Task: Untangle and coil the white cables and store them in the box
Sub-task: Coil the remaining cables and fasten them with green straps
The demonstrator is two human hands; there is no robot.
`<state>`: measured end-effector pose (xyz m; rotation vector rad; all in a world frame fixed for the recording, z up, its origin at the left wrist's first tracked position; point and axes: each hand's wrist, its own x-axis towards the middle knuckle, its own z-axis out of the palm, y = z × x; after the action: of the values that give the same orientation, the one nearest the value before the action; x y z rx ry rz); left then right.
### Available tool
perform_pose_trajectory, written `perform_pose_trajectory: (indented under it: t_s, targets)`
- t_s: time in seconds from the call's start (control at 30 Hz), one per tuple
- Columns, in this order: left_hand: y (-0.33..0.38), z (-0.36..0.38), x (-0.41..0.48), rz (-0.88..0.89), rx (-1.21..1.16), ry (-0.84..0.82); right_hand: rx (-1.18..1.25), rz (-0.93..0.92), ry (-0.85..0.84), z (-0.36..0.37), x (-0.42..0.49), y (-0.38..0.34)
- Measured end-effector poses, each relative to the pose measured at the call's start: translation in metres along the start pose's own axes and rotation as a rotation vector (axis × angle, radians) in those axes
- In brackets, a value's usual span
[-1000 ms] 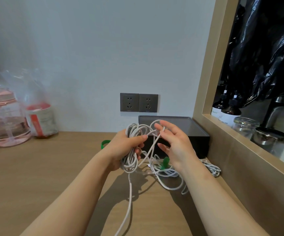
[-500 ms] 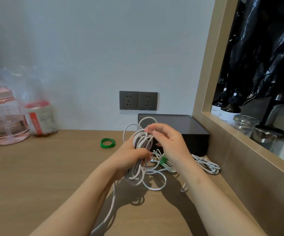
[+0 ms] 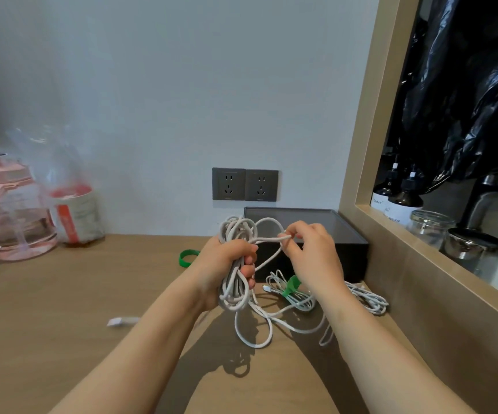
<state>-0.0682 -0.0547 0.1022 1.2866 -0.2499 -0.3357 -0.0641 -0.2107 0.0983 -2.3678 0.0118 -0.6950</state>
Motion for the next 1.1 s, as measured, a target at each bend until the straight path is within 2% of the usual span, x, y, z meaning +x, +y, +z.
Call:
perform_pose_trajectory:
  t_s: [0.1, 0.2, 0.3, 0.37, 0.47, 0.57, 0.63, 0.73, 0.8, 0.87, 0.97, 1.03, 1.1]
  targets:
    - [0.006, 0.002, 0.000, 0.030, -0.031, 0.001, -0.205, -0.063, 0.121, -0.005, 0.001, -0.007]
    - [0.018, 0.002, 0.000, 0.117, -0.154, 0.009, -0.282, -0.091, 0.231, -0.014, 0.006, -0.013]
    - [0.030, 0.000, 0.000, 0.180, -0.248, 0.016, -0.293, -0.074, 0.210, -0.022, 0.013, -0.016]
    - [0.032, -0.002, 0.000, 0.195, -0.252, 0.049, -0.250, -0.064, 0.140, -0.023, 0.016, -0.016]
    - [0.026, -0.004, 0.001, 0.217, -0.071, 0.150, -0.022, 0.010, -0.014, -0.019, 0.013, -0.011]
    - [0.012, -0.002, 0.002, 0.234, 0.140, 0.278, 0.158, -0.026, -0.017, -0.017, 0.006, -0.007]
    - [0.003, 0.002, 0.003, 0.247, 0.197, 0.335, 0.312, -0.004, -0.050, -0.018, 0.005, -0.009]
    - [-0.004, 0.007, 0.005, 0.278, 0.242, 0.355, 0.665, 0.133, -0.200, -0.017, 0.002, -0.013]
    - [-0.004, 0.009, 0.005, 0.272, 0.245, 0.356, 0.801, 0.201, -0.226, -0.015, 0.000, -0.013]
    - [-0.003, 0.009, 0.004, 0.251, 0.198, 0.370, 0.853, 0.220, -0.184, -0.016, -0.003, -0.012]
    - [0.004, 0.002, 0.004, 0.209, -0.087, 0.419, 0.824, 0.197, -0.112, -0.024, -0.005, -0.011]
    - [0.011, -0.007, 0.005, 0.173, -0.270, 0.465, 0.726, 0.151, -0.086, -0.030, -0.007, -0.009]
    - [0.015, -0.012, 0.006, 0.152, -0.343, 0.495, 0.549, 0.069, -0.080, -0.034, -0.009, -0.009]
